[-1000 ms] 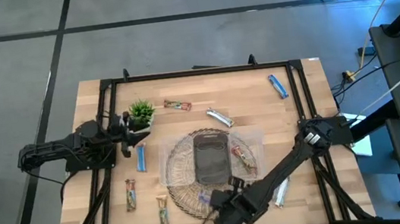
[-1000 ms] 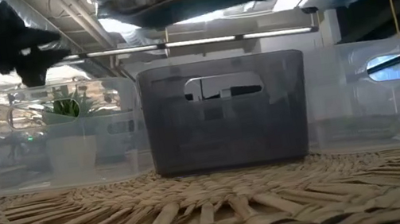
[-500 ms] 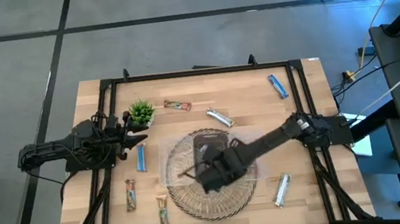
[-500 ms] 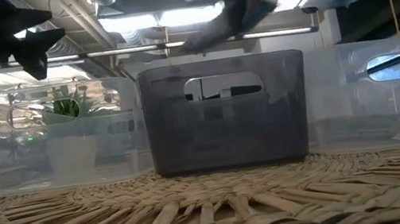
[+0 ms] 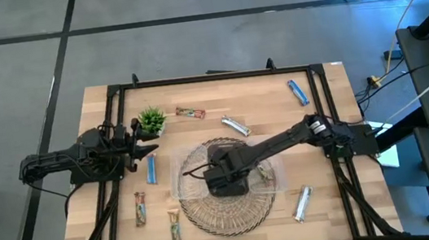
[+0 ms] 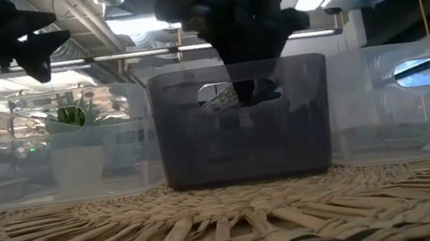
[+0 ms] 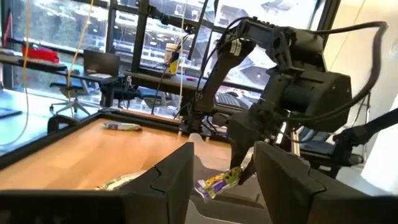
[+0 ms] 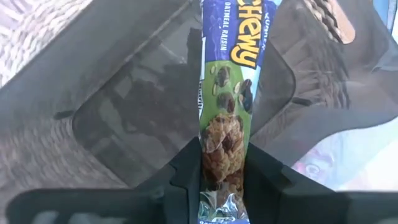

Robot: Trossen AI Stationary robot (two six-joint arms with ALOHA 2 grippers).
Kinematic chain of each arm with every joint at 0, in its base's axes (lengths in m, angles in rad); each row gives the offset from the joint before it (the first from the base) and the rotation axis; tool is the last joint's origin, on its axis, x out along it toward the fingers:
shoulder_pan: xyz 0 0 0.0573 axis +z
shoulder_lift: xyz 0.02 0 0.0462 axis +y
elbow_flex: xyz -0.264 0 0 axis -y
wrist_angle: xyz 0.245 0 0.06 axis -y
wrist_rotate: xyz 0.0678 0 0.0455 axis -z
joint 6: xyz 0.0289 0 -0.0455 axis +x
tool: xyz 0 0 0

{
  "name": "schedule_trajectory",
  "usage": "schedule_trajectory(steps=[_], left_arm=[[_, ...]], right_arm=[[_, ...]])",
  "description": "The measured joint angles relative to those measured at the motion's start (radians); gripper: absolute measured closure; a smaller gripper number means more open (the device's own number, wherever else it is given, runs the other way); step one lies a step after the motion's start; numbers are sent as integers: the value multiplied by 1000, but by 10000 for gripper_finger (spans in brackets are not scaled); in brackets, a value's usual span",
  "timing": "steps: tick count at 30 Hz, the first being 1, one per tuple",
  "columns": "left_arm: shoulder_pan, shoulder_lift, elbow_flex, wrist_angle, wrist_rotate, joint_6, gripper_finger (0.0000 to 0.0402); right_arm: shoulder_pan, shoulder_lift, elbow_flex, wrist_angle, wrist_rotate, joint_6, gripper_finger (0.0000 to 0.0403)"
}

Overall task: Pick and place Granola Bars by type
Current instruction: Put the blue granola bar into the black bin

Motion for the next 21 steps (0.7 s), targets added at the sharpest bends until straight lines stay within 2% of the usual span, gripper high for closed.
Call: schedule_trajectory(steps=[7, 15, 21], left_arm=[[0, 0, 0, -2, -1, 13, 241], [0, 0, 0, 1, -1, 7, 240], [0, 0, 0, 1, -2, 5, 240]], right_arm=[[-10, -1, -46, 66, 0, -5, 308], [-21, -1, -47, 130, -3, -85, 308], [-27, -1, -47, 131, -46, -108, 308]])
